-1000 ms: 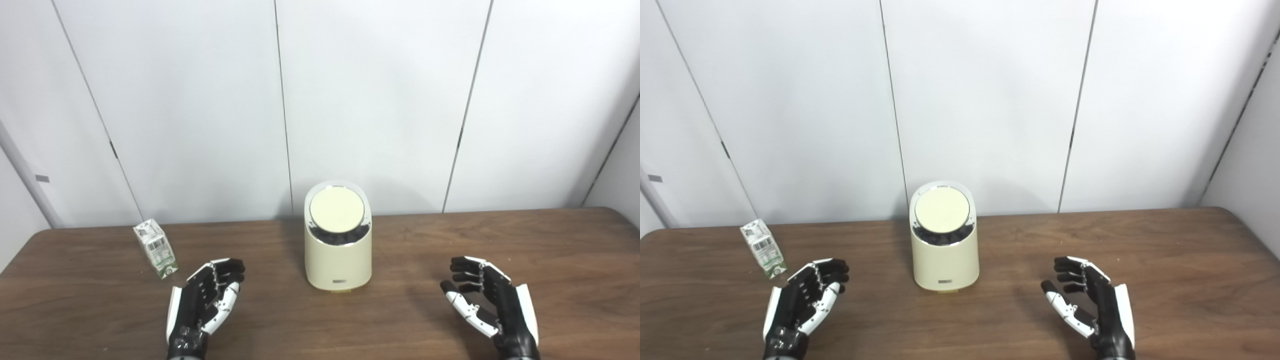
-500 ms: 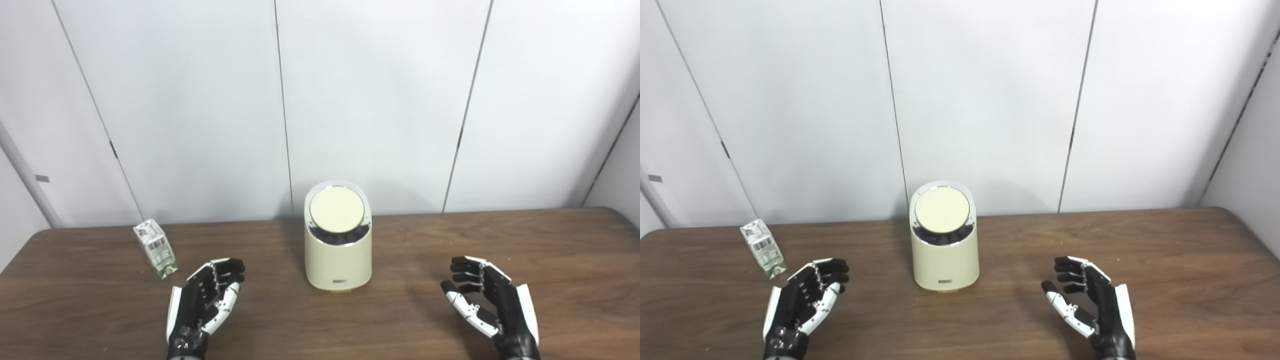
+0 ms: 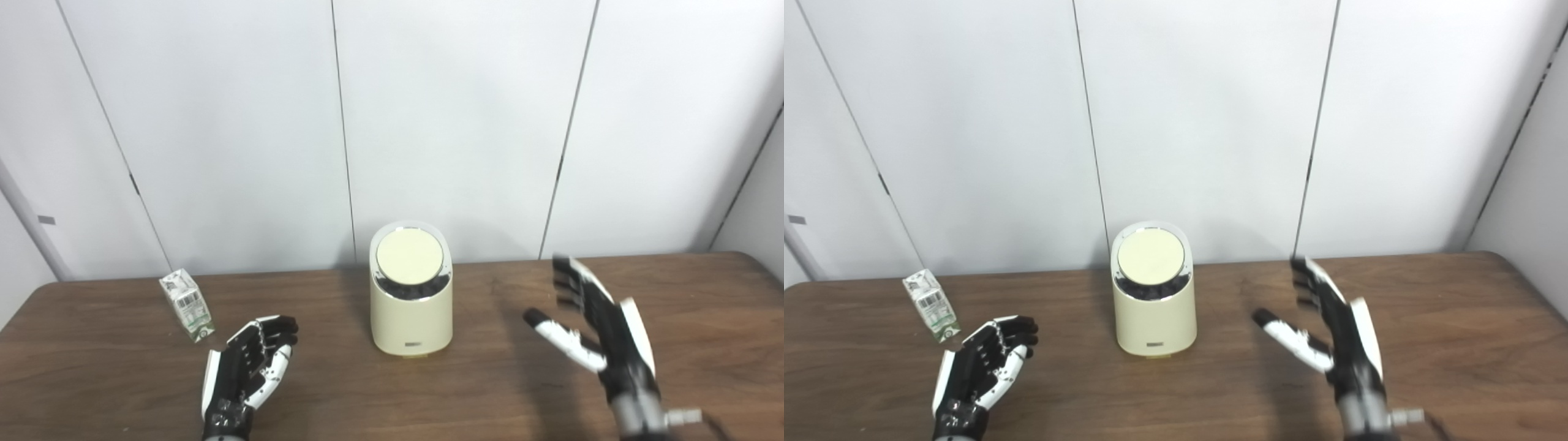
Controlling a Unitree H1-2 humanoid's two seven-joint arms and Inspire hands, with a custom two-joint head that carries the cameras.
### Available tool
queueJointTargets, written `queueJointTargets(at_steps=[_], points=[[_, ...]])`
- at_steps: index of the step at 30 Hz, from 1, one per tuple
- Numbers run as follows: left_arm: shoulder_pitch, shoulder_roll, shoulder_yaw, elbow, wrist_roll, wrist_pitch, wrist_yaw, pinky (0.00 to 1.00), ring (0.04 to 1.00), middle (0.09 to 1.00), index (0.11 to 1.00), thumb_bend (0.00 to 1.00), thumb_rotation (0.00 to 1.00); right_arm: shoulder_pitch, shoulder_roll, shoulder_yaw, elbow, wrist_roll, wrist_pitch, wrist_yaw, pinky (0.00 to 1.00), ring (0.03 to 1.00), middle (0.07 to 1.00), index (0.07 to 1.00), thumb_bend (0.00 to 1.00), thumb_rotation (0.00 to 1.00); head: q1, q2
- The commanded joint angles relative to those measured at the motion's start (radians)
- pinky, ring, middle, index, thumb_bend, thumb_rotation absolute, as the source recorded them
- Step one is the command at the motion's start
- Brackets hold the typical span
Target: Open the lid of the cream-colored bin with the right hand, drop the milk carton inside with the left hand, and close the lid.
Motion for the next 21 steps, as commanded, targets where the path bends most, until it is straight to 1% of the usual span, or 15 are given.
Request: queueJointTargets(at_steps=[1,4,5,7,8,9,11,12,14,18,19,20,21], points=[[0.003,0.003,-0.001,0.027,-0.002,-0.017,0.006,0.58,0.621,0.643,0.639,0.25,0.19,-0.079,0.003,0.008,-0.03,0.003,0.027,0.021,0.89,0.966,0.99,0.997,0.89,0.81,-0.001,0.0],[0.004,-0.001,0.0,0.03,-0.004,-0.022,0.009,0.58,0.621,0.641,0.635,0.25,0.19,-0.142,-0.002,0.026,-0.028,-0.011,0.059,0.043,0.86,0.966,1.0,1.0,0.9,0.81,0.001,-0.003],[0.005,-0.003,0.0,0.03,-0.004,-0.023,0.009,0.58,0.62,0.639,0.633,0.25,0.18,-0.166,0.0,0.035,-0.031,-0.019,0.08,0.052,0.85,0.964,1.0,1.0,0.89,0.8,0.003,-0.003],[0.007,-0.004,-0.002,0.032,-0.006,-0.027,0.007,0.58,0.622,0.641,0.633,0.25,0.17,-0.21,0.002,0.054,-0.021,-0.034,0.107,0.063,0.85,0.966,1.0,1.0,0.86,0.76,0.007,-0.006],[0.007,-0.005,-0.003,0.034,-0.004,-0.031,0.007,0.58,0.622,0.641,0.633,0.25,0.17,-0.227,0.002,0.062,-0.012,-0.039,0.117,0.067,0.85,0.966,1.0,1.0,0.86,0.76,0.009,-0.007],[0.008,-0.005,-0.003,0.035,-0.005,-0.031,0.007,0.58,0.622,0.641,0.633,0.25,0.17,-0.248,0.007,0.07,0.009,-0.044,0.123,0.066,0.86,0.968,1.0,1.0,0.85,0.74,0.01,-0.007],[0.009,-0.008,-0.004,0.035,-0.002,-0.031,0.01,0.58,0.624,0.644,0.635,0.25,0.17,-0.285,0.018,0.086,0.048,-0.061,0.148,0.062,0.86,0.969,1.0,1.0,0.86,0.72,0.015,-0.01],[0.009,-0.009,-0.004,0.034,-0.001,-0.03,0.011,0.58,0.625,0.645,0.635,0.25,0.17,-0.3,0.021,0.094,0.065,-0.072,0.157,0.061,0.8,0.932,0.989,1.0,0.88,0.71,0.015,-0.01],[0.008,-0.009,-0.004,0.031,0.001,-0.026,0.012,0.58,0.628,0.646,0.636,0.25,0.18,-0.33,0.023,0.117,0.105,-0.106,0.172,0.055,0.76,0.911,0.984,1.0,0.89,0.71,0.016,-0.008],[0.006,-0.009,-0.003,0.03,0.006,-0.029,0.016,0.57,0.623,0.642,0.635,0.26,0.2,-0.384,0.032,0.151,0.196,-0.158,0.183,0.037,0.75,0.914,0.99,0.999,0.93,0.68,0.015,-0.006],[0.006,-0.009,-0.003,0.029,0.004,-0.029,0.014,0.57,0.623,0.641,0.634,0.26,0.2,-0.399,0.033,0.167,0.221,-0.184,0.19,0.032,0.75,0.914,0.991,1.0,0.93,0.67,0.016,-0.006],[0.007,-0.009,-0.004,0.028,0.003,-0.029,0.012,0.57,0.623,0.641,0.635,0.25,0.2,-0.412,0.037,0.178,0.244,-0.201,0.193,0.028,0.73,0.898,0.983,0.998,0.94,0.67,0.015,-0.005],[0.007,-0.008,-0.004,0.026,0.003,-0.028,0.011,0.57,0.623,0.643,0.635,0.25,0.2,-0.419,0.04,0.185,0.258,-0.213,0.194,0.024,0.74,0.899,0.982,0.997,0.94,0.65,0.015,-0.005]])
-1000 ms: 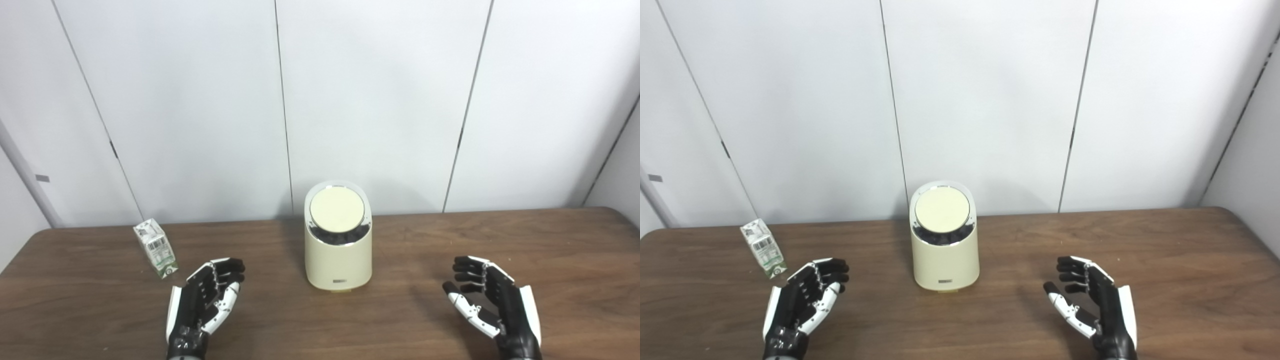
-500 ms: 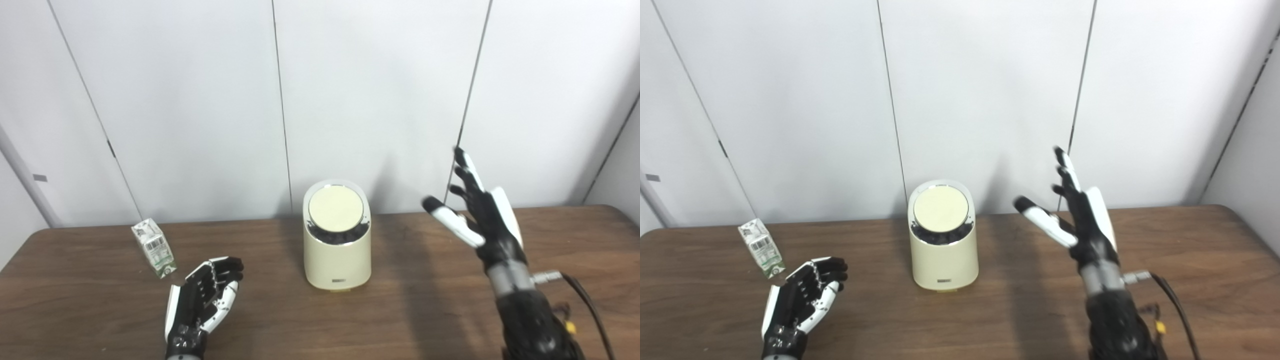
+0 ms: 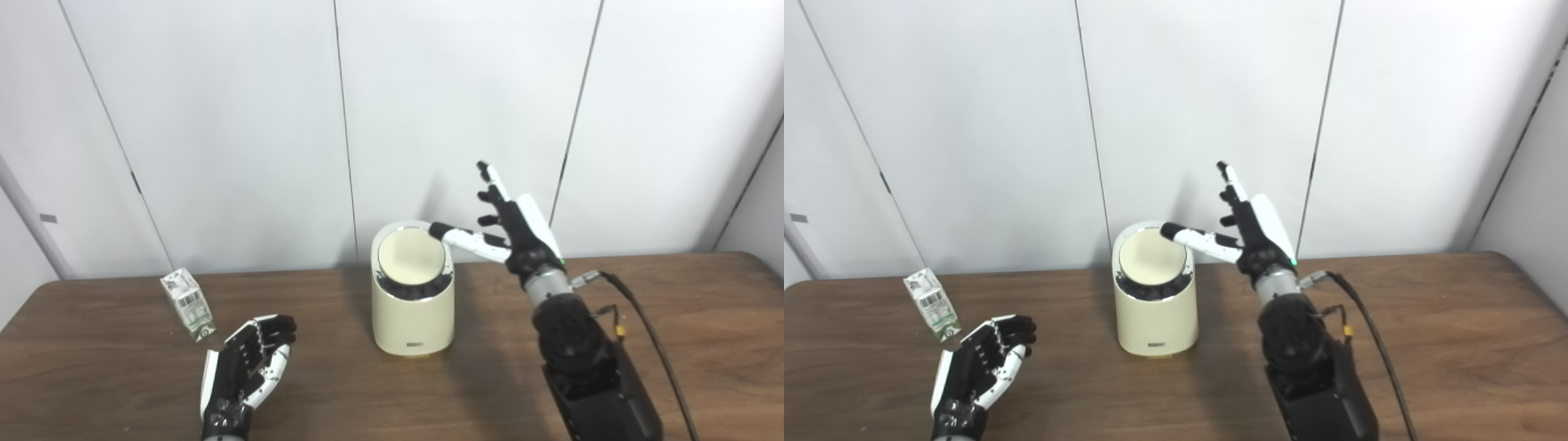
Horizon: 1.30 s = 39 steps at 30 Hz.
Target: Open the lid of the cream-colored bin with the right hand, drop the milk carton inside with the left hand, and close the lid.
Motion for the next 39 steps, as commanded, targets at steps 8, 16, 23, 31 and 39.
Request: queueJointTargets(at_steps=[8,16,23,31,39], points=[[0.018,0.001,-0.008,0.009,0.01,-0.009,0.007,0.58,0.63,0.649,0.642,0.25,0.2,-0.103,0.028,0.045,0.066,-0.08,-0.009,-0.035,0.86,0.966,0.996,0.984,0.91,0.51,0.002,0.006],[0.02,-0.008,-0.01,0.002,0.022,-0.01,0.017,0.57,0.623,0.642,0.633,0.25,0.2,-0.103,0.025,0.068,0.11,-0.083,-0.026,-0.023,0.88,0.985,1.0,0.994,0.91,0.41,0.008,0.01],[0.02,-0.011,-0.006,-0.002,0.007,-0.007,0.013,0.58,0.623,0.641,0.633,0.26,0.2,-0.089,0.022,0.072,0.102,-0.081,-0.016,-0.013,0.87,0.978,1.0,0.997,0.9,0.34,0.005,0.011],[0.024,-0.01,-0.005,-0.011,-0.005,0.002,0.005,0.58,0.625,0.644,0.636,0.25,0.18,-0.075,0.02,0.062,0.093,-0.073,-0.004,0.002,0.9,0.994,1.0,1.0,0.83,0.25,0.001,0.017],[0.025,-0.008,-0.007,-0.02,0.002,0.005,0.006,0.57,0.623,0.638,0.63,0.24,0.19,-0.077,0.007,0.055,0.094,-0.075,0.001,-0.003,0.88,0.979,1.0,1.0,0.78,0.16,0.002,0.022]])
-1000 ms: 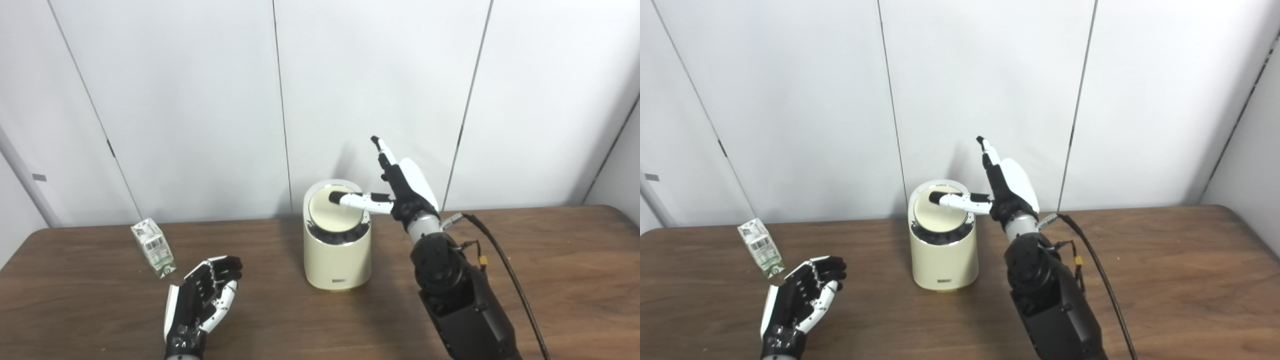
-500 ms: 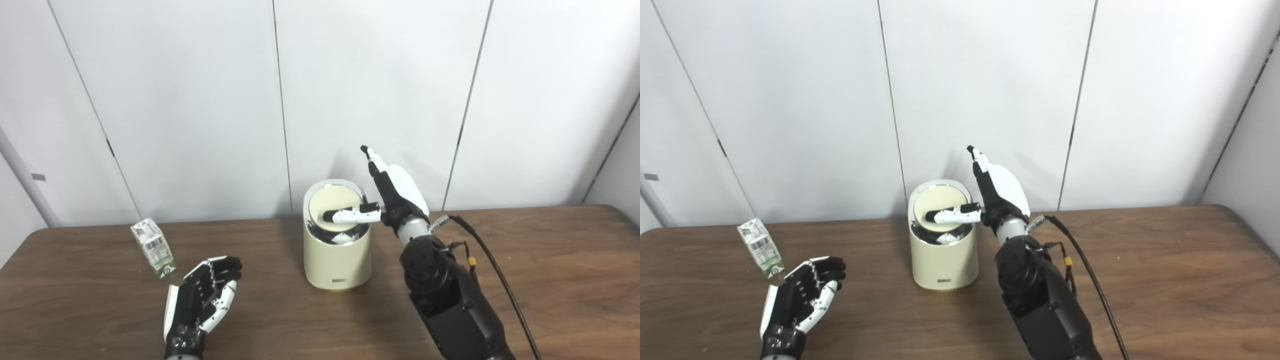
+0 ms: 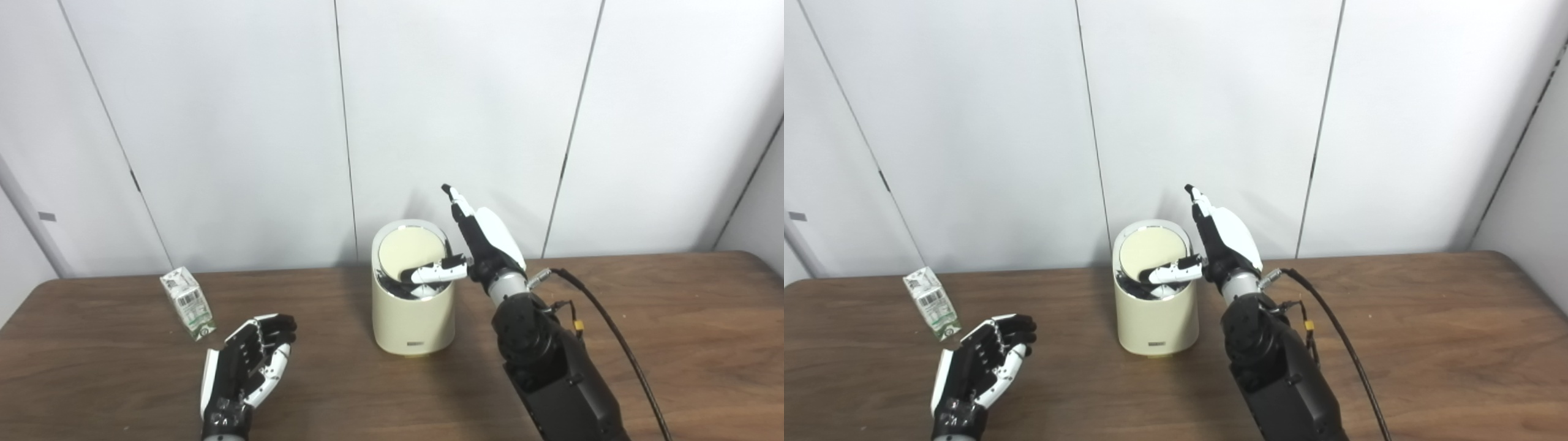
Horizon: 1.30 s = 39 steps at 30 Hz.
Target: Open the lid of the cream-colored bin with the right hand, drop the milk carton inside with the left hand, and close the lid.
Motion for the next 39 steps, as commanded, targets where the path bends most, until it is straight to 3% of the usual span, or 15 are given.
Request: queueJointTargets(at_steps=[1,25,29,30,34,35,39], points=[[0.024,-0.001,-0.006,-0.011,0.001,-0.01,0.003,0.57,0.624,0.639,0.631,0.24,0.19,-0.04,-0.02,-0.012,-0.022,-0.014,-0.009,-0.009,0.87,0.976,1.0,1.0,0.78,0.15,-0.001,0.002],[0.044,0.001,-0.016,-0.058,0.01,0.023,-0.001,0.57,0.624,0.642,0.635,0.25,0.23,-0.017,0.003,-0.059,0.057,-0.035,0.006,0.007,0.81,0.949,1.0,0.987,0.54,0.16,0.007,0.02],[0.043,0.002,-0.017,-0.054,0.006,0.02,-0.003,0.57,0.62,0.639,0.635,0.24,0.21,-0.014,0.003,-0.061,0.06,-0.008,0.002,0.0,0.84,0.961,1.0,0.987,0.52,0.17,0.007,0.015],[0.042,0.003,-0.017,-0.053,0.007,0.018,-0.003,0.57,0.62,0.64,0.636,0.24,0.21,-0.011,0.005,-0.063,0.055,0.002,-0.001,0.0,0.84,0.96,1.0,0.985,0.56,0.2,0.006,0.015],[0.041,0.004,-0.016,-0.05,0.007,0.017,-0.002,0.58,0.627,0.646,0.637,0.24,0.2,0.003,-0.002,-0.061,0.018,0.036,-0.019,0.017,0.79,0.919,0.978,0.979,0.82,0.56,0.002,0.016],[0.041,0.003,-0.016,-0.052,0.005,0.022,-0.002,0.58,0.628,0.646,0.637,0.24,0.21,0.007,-0.007,-0.061,0.009,0.05,-0.031,0.028,0.79,0.916,0.976,0.979,0.83,0.58,0.002,0.015],[0.04,0.004,-0.017,-0.049,0.007,0.02,-0.002,0.57,0.627,0.644,0.635,0.24,0.2,0.022,-0.052,-0.066,-0.029,0.196,-0.069,0.179,0.84,0.942,0.983,0.998,0.94,0.78,0.003,0.014]])
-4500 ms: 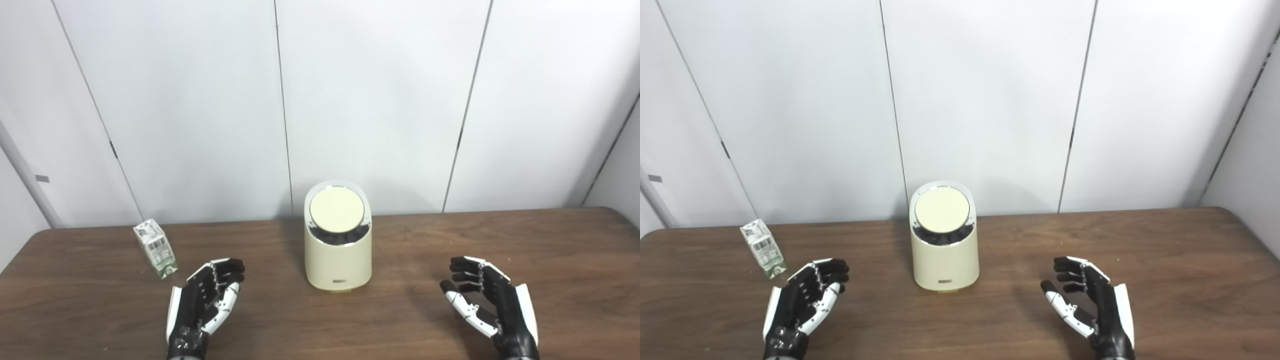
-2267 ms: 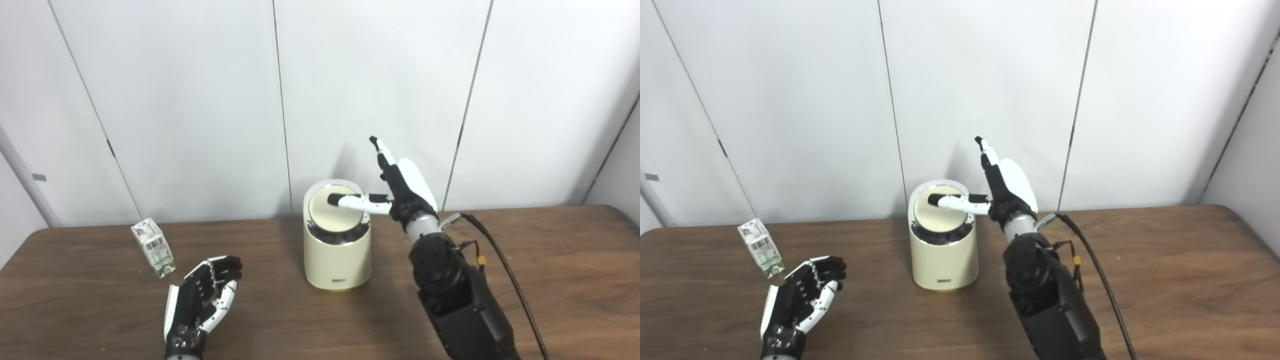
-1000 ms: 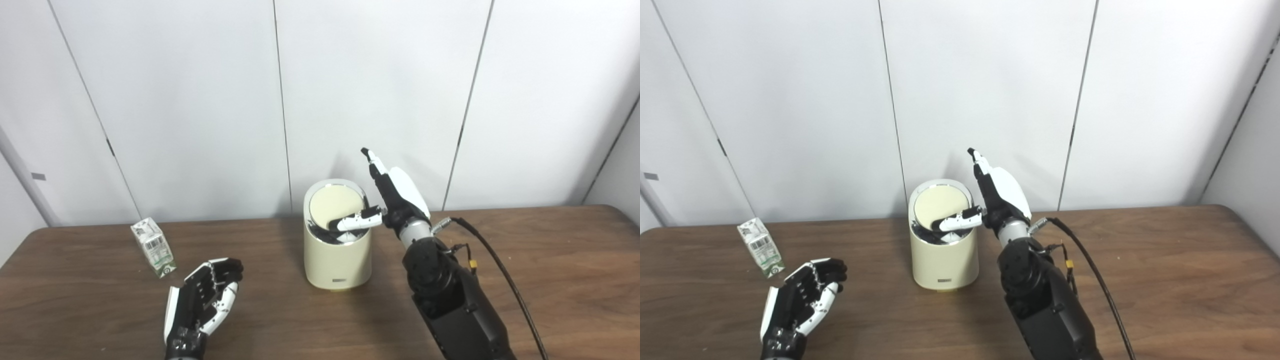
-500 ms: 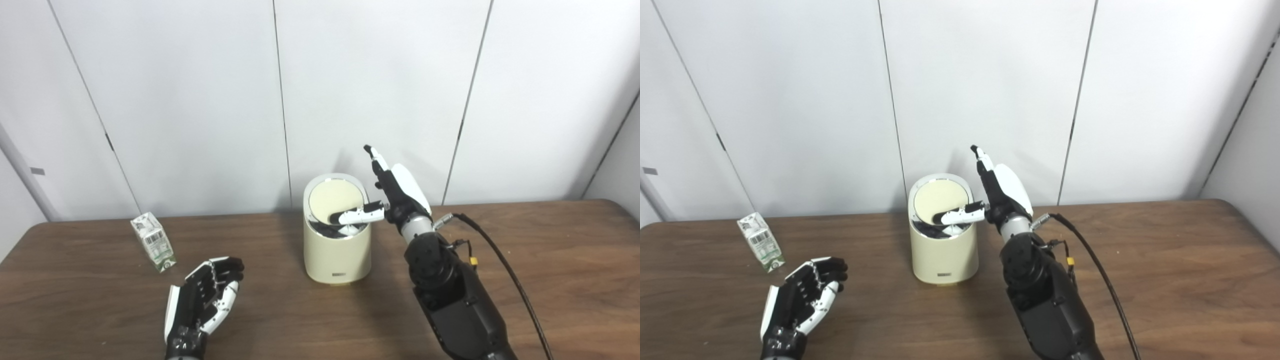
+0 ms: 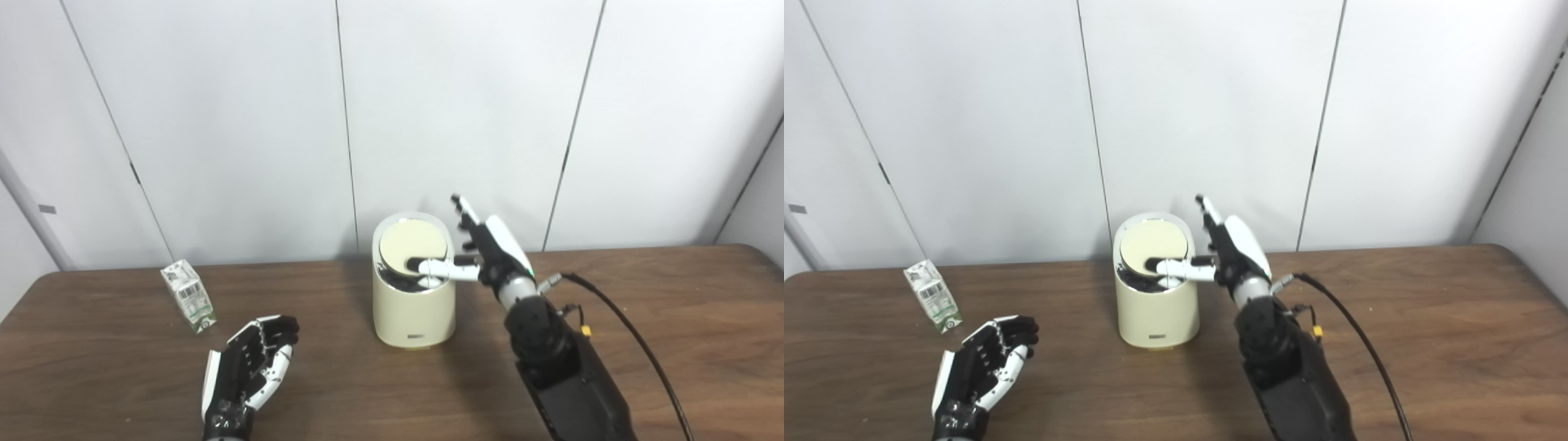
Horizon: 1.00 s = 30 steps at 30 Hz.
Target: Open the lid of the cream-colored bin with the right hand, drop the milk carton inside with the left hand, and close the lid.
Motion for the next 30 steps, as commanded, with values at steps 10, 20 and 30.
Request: queueJointTargets(at_steps=[10,20,30], points=[[-0.001,0.008,-0.003,0.009,0.002,-0.011,0.0,0.58,0.631,0.645,0.638,0.25,0.22,-0.004,-0.052,-0.07,-0.043,0.312,-0.044,0.203,0.97,0.995,0.997,0.997,1.0,0.83,-0.002,0.0],[-0.001,0.005,-0.004,0.012,0.006,-0.015,0.004,0.58,0.628,0.644,0.633,0.25,0.22,0.092,-0.037,-0.116,-0.103,0.351,-0.201,0.113,0.94,0.984,0.988,1.0,1.0,0.84,0.003,-0.002],[-0.007,0.008,0.001,0.028,-0.002,-0.017,0.003,0.58,0.63,0.645,0.635,0.25,0.22,0.311,0.059,-0.231,-0.205,0.252,-0.454,-0.202,0.73,0.807,0.818,0.802,0.4,0.49,0.002,-0.017]])
